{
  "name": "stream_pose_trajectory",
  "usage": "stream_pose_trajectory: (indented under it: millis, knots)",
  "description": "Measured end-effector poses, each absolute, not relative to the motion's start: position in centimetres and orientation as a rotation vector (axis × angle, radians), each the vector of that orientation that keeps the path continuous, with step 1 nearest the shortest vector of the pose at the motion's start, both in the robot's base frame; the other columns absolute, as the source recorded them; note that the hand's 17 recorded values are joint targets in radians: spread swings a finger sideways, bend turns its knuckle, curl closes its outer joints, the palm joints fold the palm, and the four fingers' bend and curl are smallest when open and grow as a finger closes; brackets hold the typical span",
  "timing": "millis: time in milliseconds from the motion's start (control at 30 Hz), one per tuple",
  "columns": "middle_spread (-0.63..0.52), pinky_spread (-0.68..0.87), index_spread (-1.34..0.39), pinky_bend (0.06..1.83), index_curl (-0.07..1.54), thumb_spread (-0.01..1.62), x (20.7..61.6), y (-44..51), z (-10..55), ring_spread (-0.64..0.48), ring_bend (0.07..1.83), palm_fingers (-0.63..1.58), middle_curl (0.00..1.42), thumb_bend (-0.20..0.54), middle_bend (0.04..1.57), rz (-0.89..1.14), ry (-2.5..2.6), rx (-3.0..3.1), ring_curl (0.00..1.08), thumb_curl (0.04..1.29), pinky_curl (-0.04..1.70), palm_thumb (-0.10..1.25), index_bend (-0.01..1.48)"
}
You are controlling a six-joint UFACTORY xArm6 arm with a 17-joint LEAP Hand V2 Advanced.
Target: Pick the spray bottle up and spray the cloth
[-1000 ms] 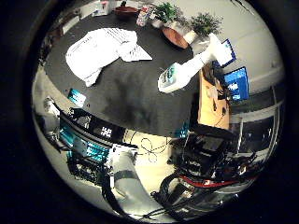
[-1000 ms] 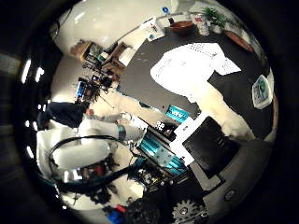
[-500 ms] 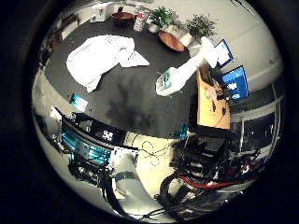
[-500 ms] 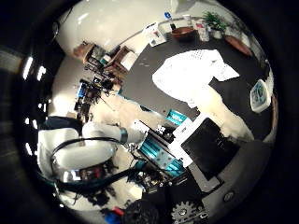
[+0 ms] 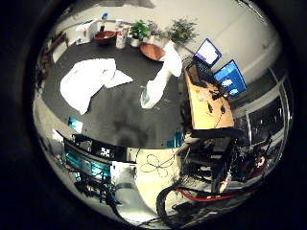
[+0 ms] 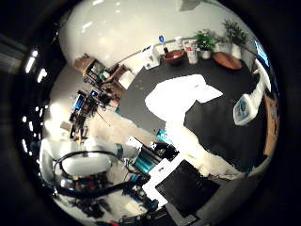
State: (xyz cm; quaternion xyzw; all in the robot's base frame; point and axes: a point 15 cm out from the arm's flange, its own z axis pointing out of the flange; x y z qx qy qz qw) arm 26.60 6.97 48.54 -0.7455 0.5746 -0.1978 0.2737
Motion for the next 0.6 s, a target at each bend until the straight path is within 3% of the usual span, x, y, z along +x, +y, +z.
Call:
stream_pose_trajectory:
  millis: [300, 600]
  knots:
    - [0.25, 0.59, -0.03, 0.96, 0.23, 0.99, 28.6, 1.4, 48.7, 0.33, 0.37, 0.03, 0.28, -0.039, 0.19, -0.657, 1.679, -1.844, 0.25, 0.43, 0.19, 0.44, 0.13]
    - [0.28, 0.58, 0.02, 1.00, 0.23, 0.98, 31.6, -0.7, 43.3, 0.35, 0.39, -0.02, 0.29, -0.031, 0.19, -0.512, 1.642, -1.667, 0.26, 0.39, 0.21, 0.42, 0.15]
